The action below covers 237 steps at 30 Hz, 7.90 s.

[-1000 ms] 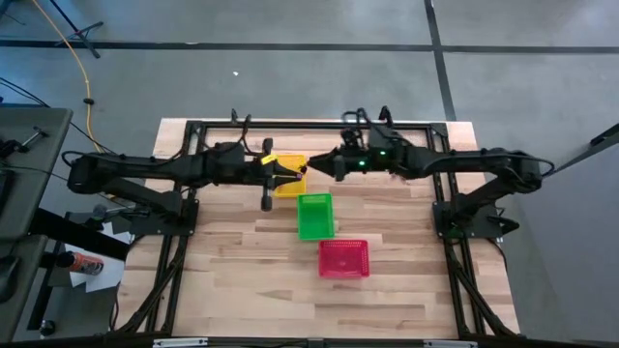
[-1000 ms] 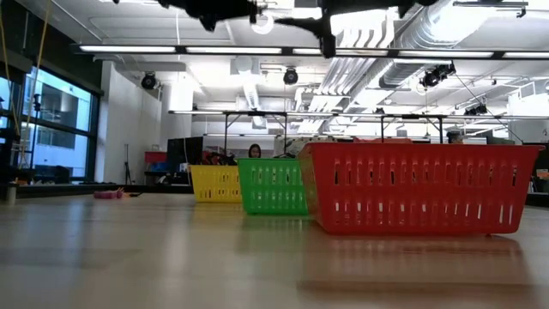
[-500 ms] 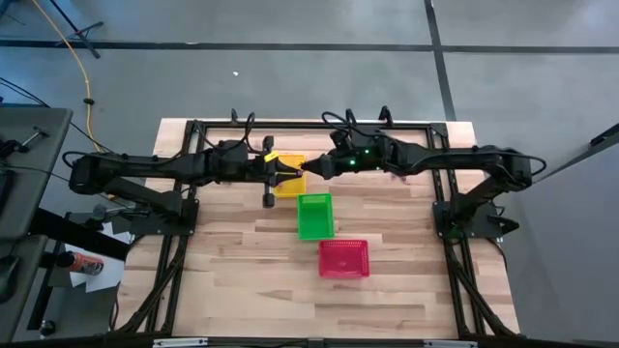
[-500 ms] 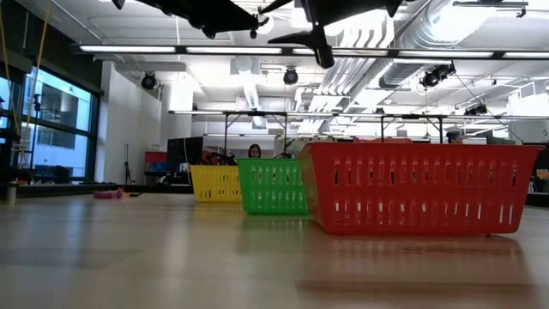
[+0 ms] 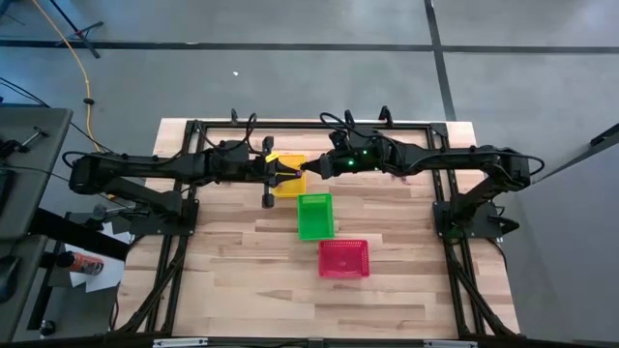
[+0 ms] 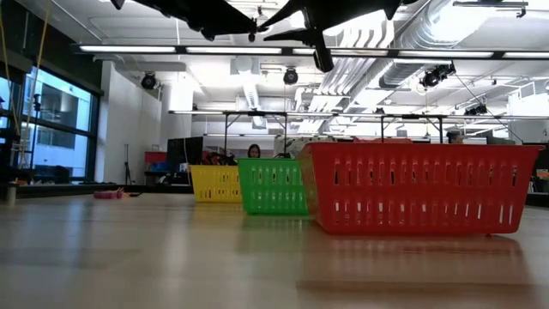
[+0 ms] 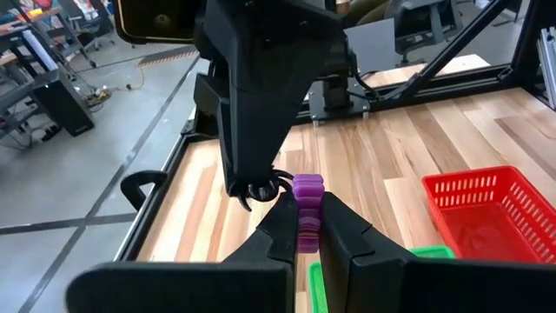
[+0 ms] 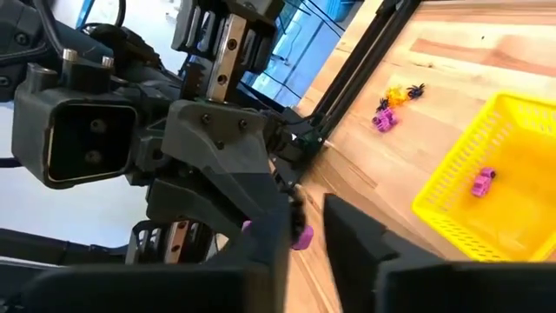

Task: Sort Halloween decoration

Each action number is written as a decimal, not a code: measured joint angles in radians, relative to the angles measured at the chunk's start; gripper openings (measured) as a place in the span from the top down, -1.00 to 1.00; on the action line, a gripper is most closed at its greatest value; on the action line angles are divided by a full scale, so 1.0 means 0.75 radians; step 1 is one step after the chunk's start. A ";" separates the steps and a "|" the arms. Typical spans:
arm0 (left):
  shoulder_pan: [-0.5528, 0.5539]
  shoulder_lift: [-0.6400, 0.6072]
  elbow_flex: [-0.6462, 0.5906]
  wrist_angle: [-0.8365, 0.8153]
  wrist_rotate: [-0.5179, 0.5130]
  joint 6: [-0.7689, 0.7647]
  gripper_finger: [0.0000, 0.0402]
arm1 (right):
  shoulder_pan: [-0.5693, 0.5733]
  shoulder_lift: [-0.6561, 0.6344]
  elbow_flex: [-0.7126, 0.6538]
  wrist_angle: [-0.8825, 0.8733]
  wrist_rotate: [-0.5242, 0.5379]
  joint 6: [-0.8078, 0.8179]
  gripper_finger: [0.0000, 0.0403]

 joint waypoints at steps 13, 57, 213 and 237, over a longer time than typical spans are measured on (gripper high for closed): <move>-0.001 0.000 0.000 -0.001 -0.027 -0.011 0.97 | -0.001 0.000 0.000 0.020 -0.030 -0.056 0.98; 0.079 -0.313 0.001 -0.083 -0.024 -0.500 0.52 | -0.006 -0.449 -0.002 -0.311 -0.201 -0.911 1.00; 0.078 -0.384 0.000 -0.153 -0.132 -0.466 0.52 | -0.607 0.071 -0.482 -1.062 0.345 -0.020 0.08; 0.078 -0.384 0.000 -0.158 -0.133 -0.465 0.52 | -0.567 0.041 -0.482 -1.034 0.311 -0.070 0.96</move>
